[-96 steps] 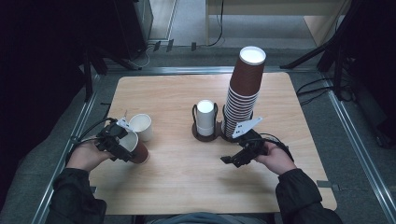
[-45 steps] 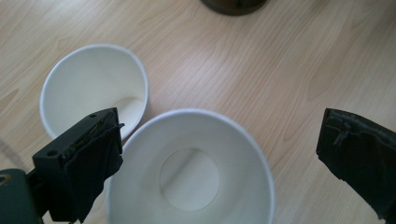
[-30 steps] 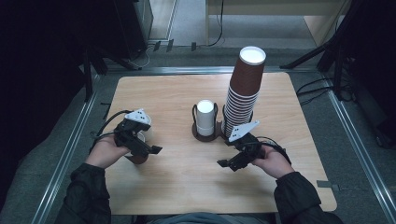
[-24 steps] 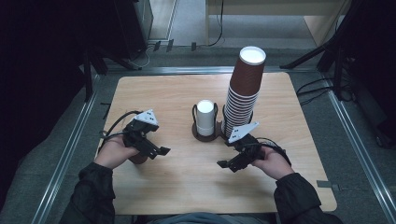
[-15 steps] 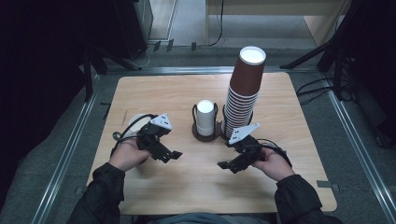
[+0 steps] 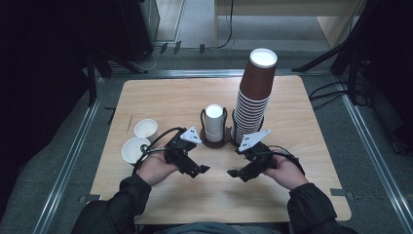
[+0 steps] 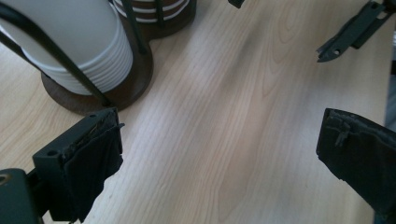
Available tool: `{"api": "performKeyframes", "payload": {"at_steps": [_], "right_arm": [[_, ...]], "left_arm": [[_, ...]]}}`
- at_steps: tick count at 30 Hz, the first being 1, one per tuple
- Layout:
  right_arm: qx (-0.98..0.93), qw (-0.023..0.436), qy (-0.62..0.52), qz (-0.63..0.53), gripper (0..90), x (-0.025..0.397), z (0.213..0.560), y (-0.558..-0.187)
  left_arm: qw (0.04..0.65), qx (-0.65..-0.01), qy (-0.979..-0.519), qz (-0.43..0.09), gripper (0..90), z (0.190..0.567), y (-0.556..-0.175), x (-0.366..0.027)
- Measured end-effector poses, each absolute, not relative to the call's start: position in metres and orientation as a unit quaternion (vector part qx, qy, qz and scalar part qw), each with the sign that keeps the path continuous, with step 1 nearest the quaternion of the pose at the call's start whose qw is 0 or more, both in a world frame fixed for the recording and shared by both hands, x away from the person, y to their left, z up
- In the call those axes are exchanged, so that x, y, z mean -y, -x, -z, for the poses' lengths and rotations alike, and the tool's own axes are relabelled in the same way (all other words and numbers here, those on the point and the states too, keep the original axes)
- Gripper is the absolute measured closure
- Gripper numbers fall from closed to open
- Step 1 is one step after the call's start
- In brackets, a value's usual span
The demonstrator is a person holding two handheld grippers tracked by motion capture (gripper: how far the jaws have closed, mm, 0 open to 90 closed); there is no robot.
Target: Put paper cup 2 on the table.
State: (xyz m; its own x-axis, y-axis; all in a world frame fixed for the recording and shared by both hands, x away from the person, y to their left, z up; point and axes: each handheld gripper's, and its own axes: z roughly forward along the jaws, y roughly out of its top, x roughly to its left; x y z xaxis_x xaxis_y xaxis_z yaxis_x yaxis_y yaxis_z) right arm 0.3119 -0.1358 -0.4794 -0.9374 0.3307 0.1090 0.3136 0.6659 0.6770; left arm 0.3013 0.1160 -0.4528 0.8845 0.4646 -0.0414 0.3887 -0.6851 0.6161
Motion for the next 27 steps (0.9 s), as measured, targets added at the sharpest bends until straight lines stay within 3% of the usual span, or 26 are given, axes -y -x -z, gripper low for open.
{"api": "performKeyframes", "payload": {"at_steps": [27], "right_arm": [[-0.920, 0.010, -0.161, -0.357, 16.8, 0.132, 0.483, -0.312]], "left_arm": [[0.296, -0.248, -0.922, -0.035, 0.4, 0.483, -0.301, -0.100]]}}
